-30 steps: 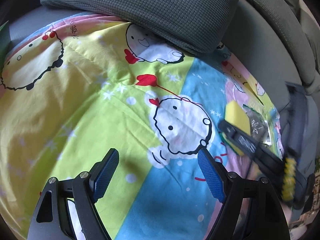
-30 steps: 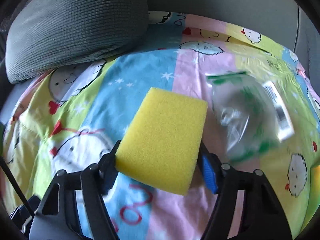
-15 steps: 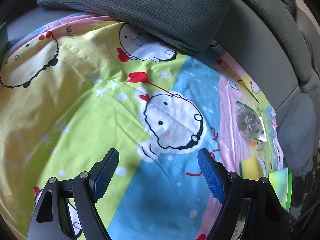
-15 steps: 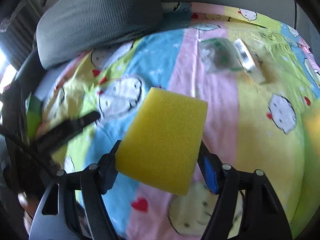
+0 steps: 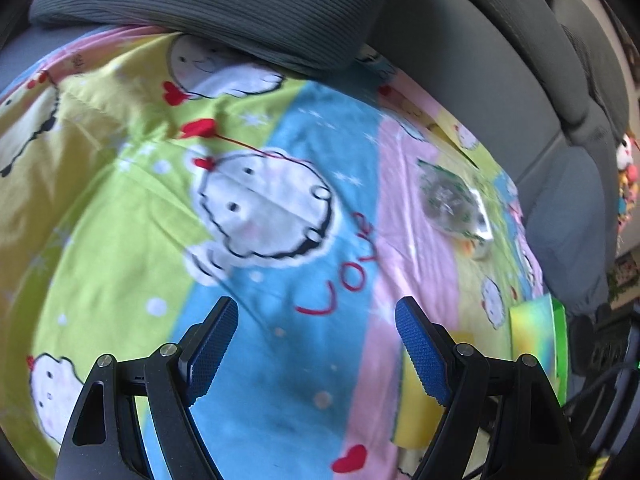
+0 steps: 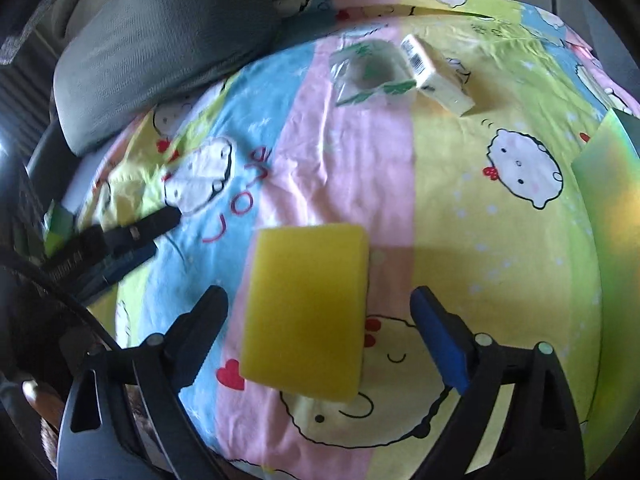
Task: Organize objects
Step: 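Lift the second yellow sponge with the right tool off the sheet, then carry the yellow sponge with the right tool toward the green-rimmed box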
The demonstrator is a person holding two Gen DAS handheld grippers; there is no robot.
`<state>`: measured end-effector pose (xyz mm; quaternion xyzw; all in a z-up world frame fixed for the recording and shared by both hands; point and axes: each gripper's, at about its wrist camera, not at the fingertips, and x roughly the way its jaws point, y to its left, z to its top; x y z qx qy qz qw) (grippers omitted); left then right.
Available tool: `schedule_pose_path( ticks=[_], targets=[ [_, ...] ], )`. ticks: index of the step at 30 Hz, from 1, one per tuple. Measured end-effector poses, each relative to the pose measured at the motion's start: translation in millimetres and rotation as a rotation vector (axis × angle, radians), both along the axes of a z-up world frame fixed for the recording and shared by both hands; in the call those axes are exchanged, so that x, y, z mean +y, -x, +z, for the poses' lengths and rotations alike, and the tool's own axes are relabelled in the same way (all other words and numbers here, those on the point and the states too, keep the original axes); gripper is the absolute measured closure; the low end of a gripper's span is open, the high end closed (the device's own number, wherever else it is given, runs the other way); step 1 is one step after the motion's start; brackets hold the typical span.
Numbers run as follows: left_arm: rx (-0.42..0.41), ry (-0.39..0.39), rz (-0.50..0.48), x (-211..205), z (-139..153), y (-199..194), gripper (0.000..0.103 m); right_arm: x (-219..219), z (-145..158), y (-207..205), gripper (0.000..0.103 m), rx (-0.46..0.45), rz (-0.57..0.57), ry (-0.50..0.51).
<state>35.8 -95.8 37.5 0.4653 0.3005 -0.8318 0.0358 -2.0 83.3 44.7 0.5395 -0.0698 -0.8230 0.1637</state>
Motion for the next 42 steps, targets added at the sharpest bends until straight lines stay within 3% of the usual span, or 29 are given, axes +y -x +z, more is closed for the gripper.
schedule_pose_path(
  ticks=[5,10,12,18,22,42],
  targets=[
    [0.003,-0.047,-0.082,17,0,3,0.022,17,9,1,0.022,0.031,-0.048,0.094],
    [0.001,-0.043,-0.123,30,0,4,0.022,30,6,6,0.046,0.009,-0.095,0.196],
    [0.005,-0.041,-0.153,36,1,4,0.022,33,5,7,0.051,0.003,-0.113,0.214],
    [0.014,-0.055,-0.246,55,1,6,0.042,36,-2,13,0.052,-0.042,-0.117,0.278],
    [-0.005,-0.047,-0.279,64,-2,8,0.046,39,-10,17,0.052,-0.076,-0.141,0.266],
    [-0.029,-0.061,-0.359,80,-6,8,0.048,59,-13,17,0.052,-0.092,-0.182,0.374]
  ],
)
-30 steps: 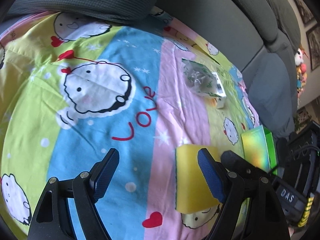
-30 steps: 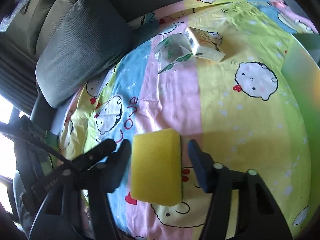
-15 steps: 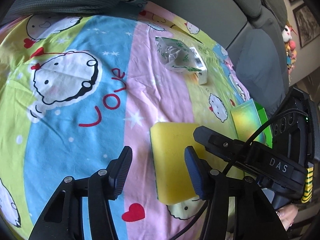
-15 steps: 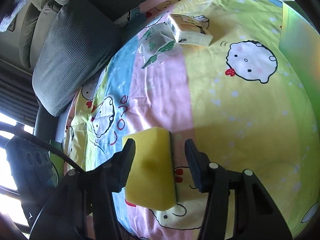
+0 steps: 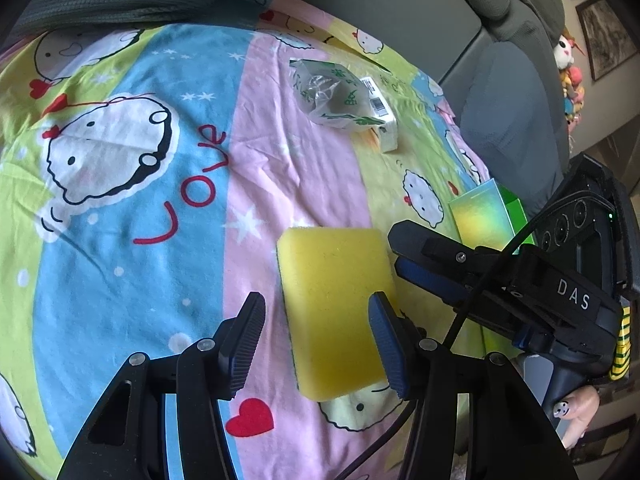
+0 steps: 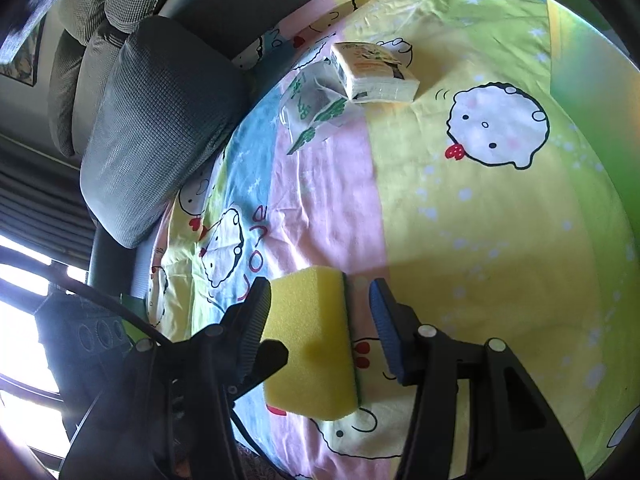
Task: Organize objects
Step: 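Carry the yellow sponge with the right tool toward the green-rimmed box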
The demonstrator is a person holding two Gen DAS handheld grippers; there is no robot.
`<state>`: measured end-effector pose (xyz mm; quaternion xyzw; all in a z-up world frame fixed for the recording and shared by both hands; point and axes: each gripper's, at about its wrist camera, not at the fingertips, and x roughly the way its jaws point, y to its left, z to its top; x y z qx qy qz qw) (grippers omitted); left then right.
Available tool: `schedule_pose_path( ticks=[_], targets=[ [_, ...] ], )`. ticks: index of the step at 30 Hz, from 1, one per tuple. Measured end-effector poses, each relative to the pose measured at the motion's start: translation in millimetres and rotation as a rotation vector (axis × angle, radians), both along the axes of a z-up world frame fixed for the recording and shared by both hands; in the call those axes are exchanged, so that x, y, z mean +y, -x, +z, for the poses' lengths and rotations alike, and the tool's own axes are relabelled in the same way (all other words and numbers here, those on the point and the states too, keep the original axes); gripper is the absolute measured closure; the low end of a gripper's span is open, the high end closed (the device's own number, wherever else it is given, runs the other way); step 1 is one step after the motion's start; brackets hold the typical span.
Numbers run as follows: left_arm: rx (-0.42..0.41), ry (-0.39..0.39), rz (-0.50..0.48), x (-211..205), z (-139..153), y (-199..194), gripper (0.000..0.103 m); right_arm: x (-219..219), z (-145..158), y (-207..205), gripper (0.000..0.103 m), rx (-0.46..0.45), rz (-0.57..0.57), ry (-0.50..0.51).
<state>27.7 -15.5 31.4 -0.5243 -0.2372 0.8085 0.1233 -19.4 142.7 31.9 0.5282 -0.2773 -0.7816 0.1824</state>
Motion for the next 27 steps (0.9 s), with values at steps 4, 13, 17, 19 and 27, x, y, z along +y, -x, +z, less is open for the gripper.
schedule_pose_path(
  ticks=[4,13,17,19,27],
  targets=[
    [-0.017,-0.003,-0.011,3,-2,0,0.048,0,-1,0,0.052,-0.011,-0.002,0.011],
    [-0.02,0.008,-0.019,3,-1,-2,0.048,2,5,-5,0.052,0.009,0.039,0.077],
    [-0.022,0.0,0.013,-5,-1,-3,0.048,-3,15,-11,0.048,0.044,0.076,0.07],
    [-0.024,-0.004,0.03,-10,-1,-2,0.048,-4,20,-14,0.047,0.058,0.095,0.071],
    [-0.023,0.03,0.032,-7,-1,-1,0.048,-22,47,-30,0.034,0.163,0.21,0.064]
  ],
)
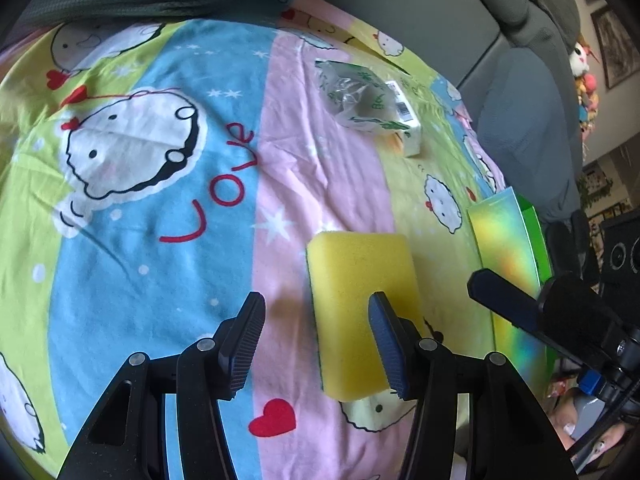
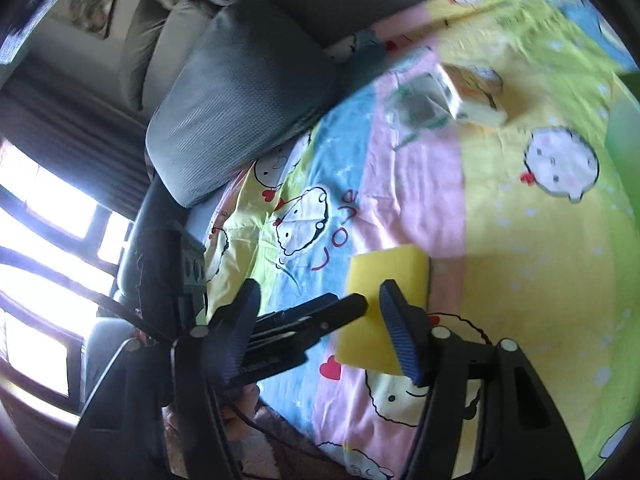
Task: Organize objects
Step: 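Carry the yellow sponge with the right tool toward the green-rimmed box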
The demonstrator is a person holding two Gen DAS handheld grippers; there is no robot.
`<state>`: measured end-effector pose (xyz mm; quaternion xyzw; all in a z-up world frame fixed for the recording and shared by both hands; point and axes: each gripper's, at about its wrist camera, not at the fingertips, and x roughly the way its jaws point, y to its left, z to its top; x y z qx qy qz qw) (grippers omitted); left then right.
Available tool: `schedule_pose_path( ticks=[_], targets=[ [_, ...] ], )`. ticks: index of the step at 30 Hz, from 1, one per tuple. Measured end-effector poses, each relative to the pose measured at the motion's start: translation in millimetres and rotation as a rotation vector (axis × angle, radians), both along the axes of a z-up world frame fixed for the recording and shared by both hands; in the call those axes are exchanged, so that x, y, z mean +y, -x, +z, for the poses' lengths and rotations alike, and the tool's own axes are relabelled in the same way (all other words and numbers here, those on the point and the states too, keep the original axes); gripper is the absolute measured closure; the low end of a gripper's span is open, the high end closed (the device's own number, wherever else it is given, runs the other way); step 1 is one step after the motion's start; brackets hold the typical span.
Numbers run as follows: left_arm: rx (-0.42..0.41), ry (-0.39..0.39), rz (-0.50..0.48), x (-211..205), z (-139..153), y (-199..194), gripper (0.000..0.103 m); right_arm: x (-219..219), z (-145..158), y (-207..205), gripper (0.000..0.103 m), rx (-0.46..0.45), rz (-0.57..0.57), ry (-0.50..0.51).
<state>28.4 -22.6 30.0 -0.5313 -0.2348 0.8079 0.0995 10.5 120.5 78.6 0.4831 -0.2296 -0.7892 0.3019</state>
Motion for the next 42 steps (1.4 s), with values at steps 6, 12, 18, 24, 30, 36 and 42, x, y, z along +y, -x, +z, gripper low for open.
schedule_pose_path(
  ticks=[6,12,18,24,30,36,42],
  targets=[
    [-0.013,0.002,-0.014,5,-3,0,0.048,-4,-13,7,0.031,-0.029,-0.065,-0.108],
    [-0.018,0.002,-0.013,2,-1,-1,0.048,7,-33,18,0.031,-0.093,-0.113,-0.136],
    [-0.013,-0.004,-0.024,5,-2,-1,0.048,12,-37,19,0.029,-0.101,-0.142,-0.159],
    [0.007,0.022,0.013,7,0,-1,0.048,3,-16,8,0.03,-0.048,-0.039,-0.035],
    [0.047,-0.004,0.015,9,4,-1,0.048,-17,3,-5,0.03,0.02,0.058,0.045],
    [0.086,-0.105,-0.041,14,10,-2,0.048,-20,8,-9,0.028,0.05,0.038,-0.012],
    [0.09,-0.08,-0.121,34,14,-3,0.048,-16,-7,2,0.026,0.046,-0.125,-0.342]
  ],
)
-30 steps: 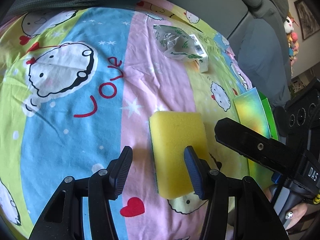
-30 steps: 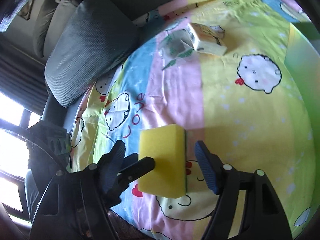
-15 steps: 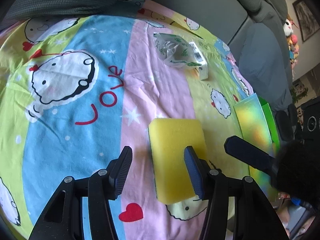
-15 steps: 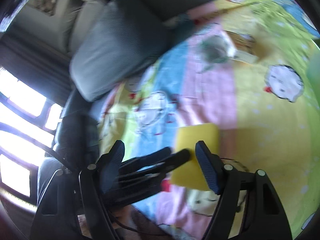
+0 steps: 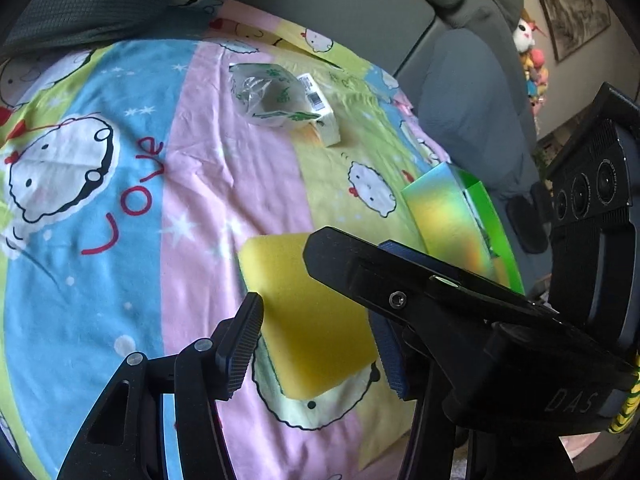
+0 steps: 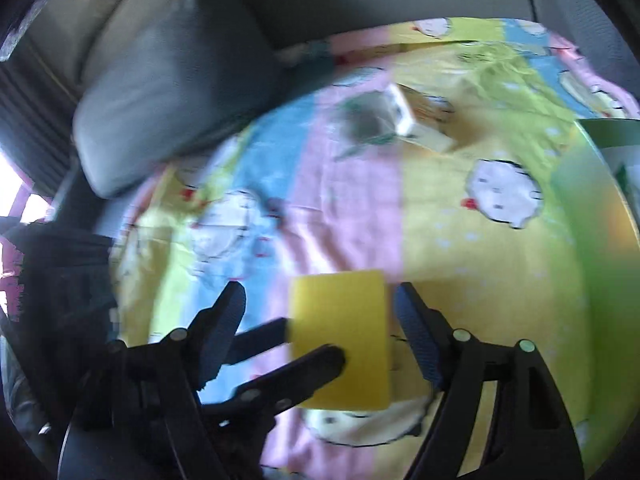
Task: Organize objects
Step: 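Carry the yellow sponge with the right tool toward the green-rimmed box, then lower the yellow sponge into the box onto the other sponge and open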
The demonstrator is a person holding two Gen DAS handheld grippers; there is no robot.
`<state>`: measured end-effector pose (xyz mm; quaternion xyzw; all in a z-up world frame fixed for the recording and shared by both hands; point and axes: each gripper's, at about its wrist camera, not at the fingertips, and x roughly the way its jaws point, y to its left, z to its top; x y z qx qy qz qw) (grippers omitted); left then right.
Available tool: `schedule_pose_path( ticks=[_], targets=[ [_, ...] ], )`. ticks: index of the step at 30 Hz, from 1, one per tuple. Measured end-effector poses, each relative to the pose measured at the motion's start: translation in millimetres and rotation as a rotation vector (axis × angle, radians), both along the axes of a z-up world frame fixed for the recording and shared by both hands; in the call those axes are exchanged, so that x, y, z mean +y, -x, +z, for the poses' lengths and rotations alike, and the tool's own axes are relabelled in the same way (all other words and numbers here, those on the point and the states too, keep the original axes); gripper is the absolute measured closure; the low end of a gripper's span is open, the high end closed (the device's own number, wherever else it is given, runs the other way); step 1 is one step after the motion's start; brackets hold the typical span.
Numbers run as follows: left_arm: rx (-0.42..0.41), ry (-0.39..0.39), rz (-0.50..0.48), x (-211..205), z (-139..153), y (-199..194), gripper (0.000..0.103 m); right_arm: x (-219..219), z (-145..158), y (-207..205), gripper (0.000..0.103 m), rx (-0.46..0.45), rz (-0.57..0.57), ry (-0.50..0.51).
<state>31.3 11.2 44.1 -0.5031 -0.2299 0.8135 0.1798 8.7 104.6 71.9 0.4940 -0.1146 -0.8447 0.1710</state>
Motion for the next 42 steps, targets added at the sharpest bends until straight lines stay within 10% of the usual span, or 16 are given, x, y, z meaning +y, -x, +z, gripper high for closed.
schedule_pose_path(
  ticks=[20,24,28,42],
  targets=[
    [-0.069,0.16,0.0,14,-8,-5,0.048,9,-46,16,0.025,-0.168,0.01,-0.03],
    [-0.041,0.165,-0.015,22,-7,-4,0.049,8,-47,15,0.048,-0.166,0.043,0.025],
    [-0.018,0.186,-0.015,26,-2,-5,0.05,9,-48,14,0.048,-0.173,0.048,0.065],
    [0.385,0.236,-0.118,112,86,-19,0.05,89,40,-25,0.046,0.138,-0.146,0.156]
  ],
)
